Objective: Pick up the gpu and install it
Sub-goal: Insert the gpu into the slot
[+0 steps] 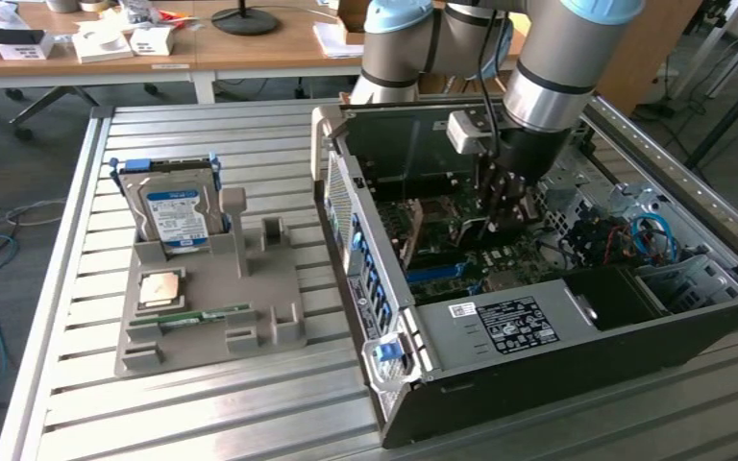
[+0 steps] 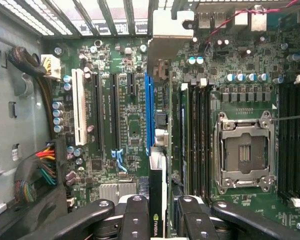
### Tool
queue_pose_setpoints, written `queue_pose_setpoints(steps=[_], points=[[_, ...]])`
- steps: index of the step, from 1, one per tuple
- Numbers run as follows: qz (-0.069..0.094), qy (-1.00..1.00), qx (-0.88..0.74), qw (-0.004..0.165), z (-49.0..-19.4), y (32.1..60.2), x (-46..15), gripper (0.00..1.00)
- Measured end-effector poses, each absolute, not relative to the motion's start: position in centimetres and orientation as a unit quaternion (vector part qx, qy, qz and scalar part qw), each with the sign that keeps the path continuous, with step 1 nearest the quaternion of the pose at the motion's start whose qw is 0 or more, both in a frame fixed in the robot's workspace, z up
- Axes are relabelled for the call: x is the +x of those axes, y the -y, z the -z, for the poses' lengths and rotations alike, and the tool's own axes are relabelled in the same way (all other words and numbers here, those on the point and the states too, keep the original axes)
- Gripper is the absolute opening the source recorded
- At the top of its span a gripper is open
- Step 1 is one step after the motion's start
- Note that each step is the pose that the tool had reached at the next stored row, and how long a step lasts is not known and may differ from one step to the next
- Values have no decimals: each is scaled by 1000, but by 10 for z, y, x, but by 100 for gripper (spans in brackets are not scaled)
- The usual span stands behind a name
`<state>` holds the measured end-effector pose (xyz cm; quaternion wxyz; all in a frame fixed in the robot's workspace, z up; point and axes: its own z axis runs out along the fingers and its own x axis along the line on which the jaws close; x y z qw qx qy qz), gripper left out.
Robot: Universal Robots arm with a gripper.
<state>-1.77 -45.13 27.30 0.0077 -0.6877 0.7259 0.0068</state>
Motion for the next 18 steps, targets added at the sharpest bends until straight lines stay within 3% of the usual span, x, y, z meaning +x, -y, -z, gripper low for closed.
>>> queue_pose_setpoints(steps=[18], points=[[-7, -726, -688, 8, -273, 459, -28, 27]])
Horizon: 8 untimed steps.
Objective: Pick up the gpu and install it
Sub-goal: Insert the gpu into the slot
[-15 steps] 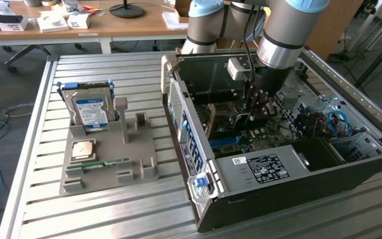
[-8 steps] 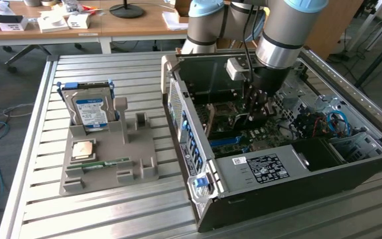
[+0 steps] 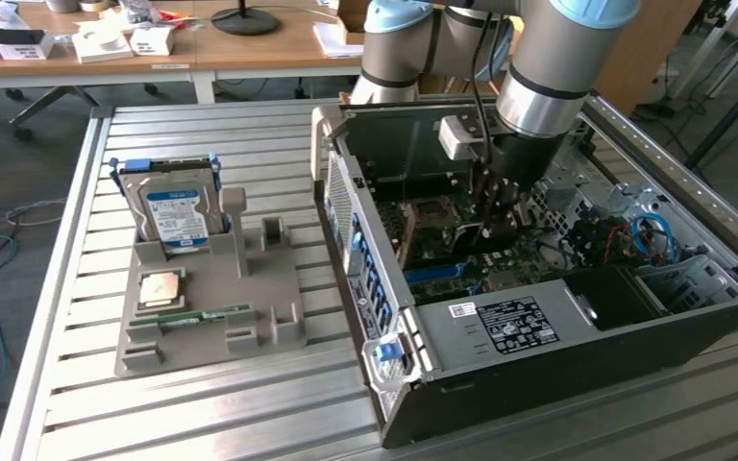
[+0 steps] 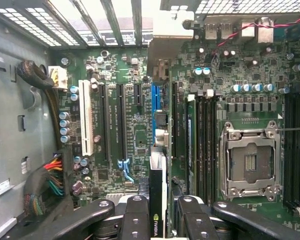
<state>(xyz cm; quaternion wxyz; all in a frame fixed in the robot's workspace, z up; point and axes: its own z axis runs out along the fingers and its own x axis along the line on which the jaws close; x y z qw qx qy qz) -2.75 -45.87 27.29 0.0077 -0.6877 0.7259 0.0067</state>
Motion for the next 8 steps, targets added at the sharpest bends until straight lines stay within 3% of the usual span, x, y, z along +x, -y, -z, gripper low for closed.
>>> queue_pose_setpoints(steps=[8], points=[[-7, -726, -688, 8, -273, 459, -35, 27]])
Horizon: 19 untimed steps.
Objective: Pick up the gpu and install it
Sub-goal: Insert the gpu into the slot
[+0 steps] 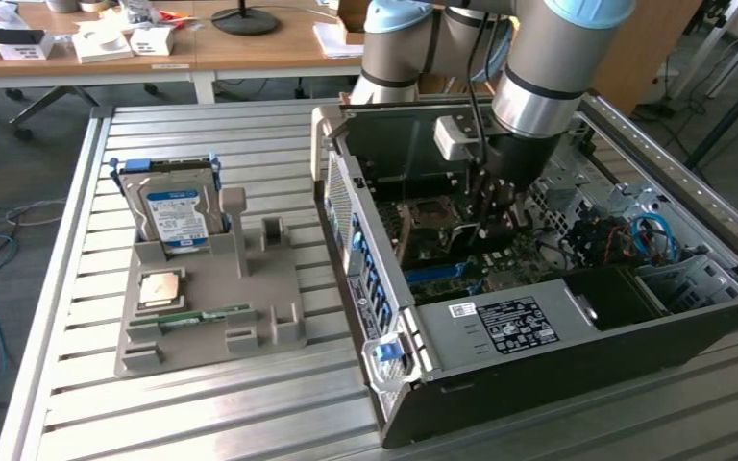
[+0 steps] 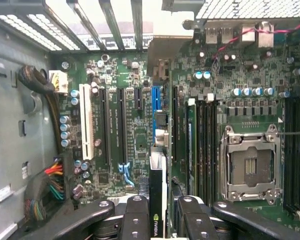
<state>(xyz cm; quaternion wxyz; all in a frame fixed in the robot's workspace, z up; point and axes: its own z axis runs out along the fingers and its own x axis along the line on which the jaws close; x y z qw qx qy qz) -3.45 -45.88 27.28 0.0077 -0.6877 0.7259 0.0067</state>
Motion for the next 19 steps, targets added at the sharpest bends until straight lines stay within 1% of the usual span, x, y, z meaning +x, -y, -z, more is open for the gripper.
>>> queue_pose_setpoints(steps=[19], points=[[-6, -726, -688, 7, -273, 460, -45, 27]])
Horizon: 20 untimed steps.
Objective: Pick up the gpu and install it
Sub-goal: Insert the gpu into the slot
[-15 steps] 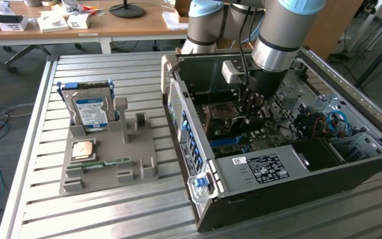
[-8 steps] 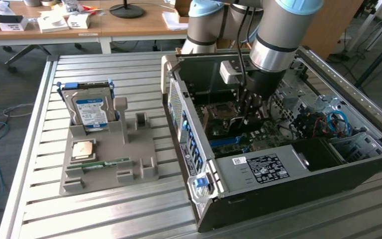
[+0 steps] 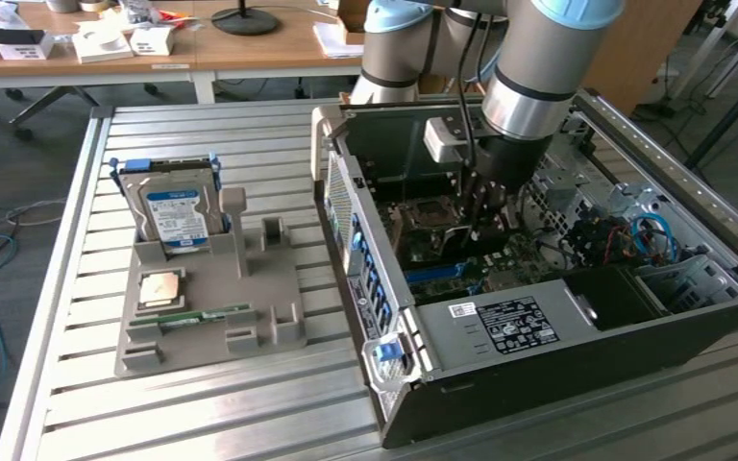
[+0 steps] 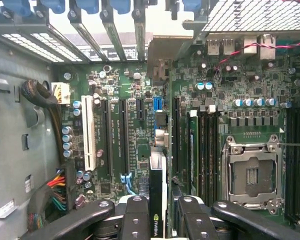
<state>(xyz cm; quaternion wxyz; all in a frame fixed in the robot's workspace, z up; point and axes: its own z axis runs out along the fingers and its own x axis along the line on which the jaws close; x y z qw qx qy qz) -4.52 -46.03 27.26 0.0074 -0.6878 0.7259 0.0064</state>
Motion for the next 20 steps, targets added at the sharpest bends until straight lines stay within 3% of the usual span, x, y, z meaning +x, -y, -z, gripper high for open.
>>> queue_pose_setpoints(steps=[20], points=[[-6, -726, -688, 7, -273, 463, -50, 27]])
